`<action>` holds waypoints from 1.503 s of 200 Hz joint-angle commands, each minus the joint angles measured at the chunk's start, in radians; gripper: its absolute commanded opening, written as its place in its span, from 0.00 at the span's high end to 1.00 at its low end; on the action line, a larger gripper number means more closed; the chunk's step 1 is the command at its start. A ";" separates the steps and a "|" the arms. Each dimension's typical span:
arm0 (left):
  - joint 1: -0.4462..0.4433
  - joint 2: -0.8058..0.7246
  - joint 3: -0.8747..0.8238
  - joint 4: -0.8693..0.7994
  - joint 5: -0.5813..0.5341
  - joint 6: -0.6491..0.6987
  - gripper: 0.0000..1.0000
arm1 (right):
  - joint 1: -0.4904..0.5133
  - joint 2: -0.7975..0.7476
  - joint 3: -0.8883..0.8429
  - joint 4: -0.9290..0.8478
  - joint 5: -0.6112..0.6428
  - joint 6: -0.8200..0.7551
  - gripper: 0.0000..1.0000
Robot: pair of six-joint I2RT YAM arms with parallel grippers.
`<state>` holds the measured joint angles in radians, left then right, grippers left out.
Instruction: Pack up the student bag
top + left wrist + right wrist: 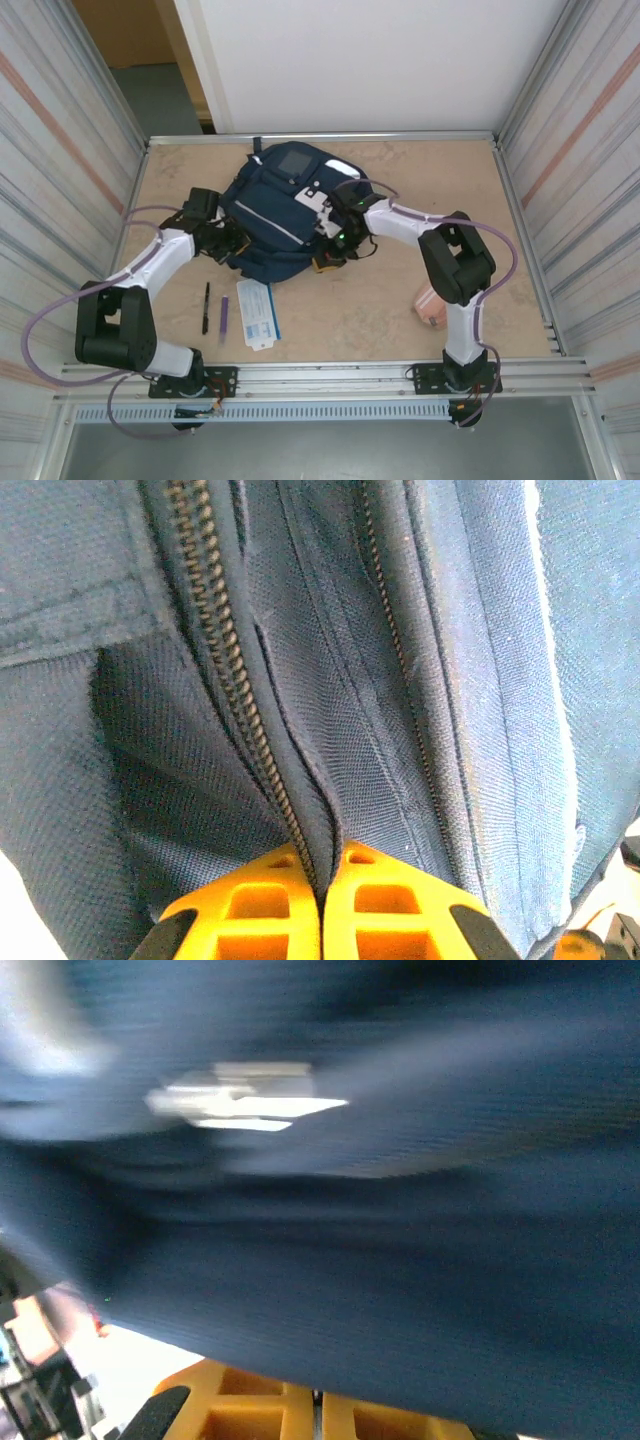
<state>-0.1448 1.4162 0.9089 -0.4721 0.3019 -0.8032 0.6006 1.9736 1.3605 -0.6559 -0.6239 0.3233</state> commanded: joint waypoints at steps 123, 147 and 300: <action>0.067 0.043 0.100 -0.061 0.202 0.232 1.00 | -0.166 -0.086 -0.103 0.185 0.700 -0.066 0.89; 0.044 0.067 0.132 -0.099 0.218 0.268 1.00 | -0.168 -0.106 -0.131 0.235 0.706 -0.098 0.85; -0.345 -0.091 0.341 -0.377 -0.232 0.386 0.56 | -0.257 -0.639 -0.404 0.189 0.710 0.037 0.39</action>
<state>-0.4713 1.3842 1.1206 -0.6941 0.2920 -0.5247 0.3630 1.4281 1.0004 -0.4152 0.0612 0.3107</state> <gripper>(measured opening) 0.408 0.586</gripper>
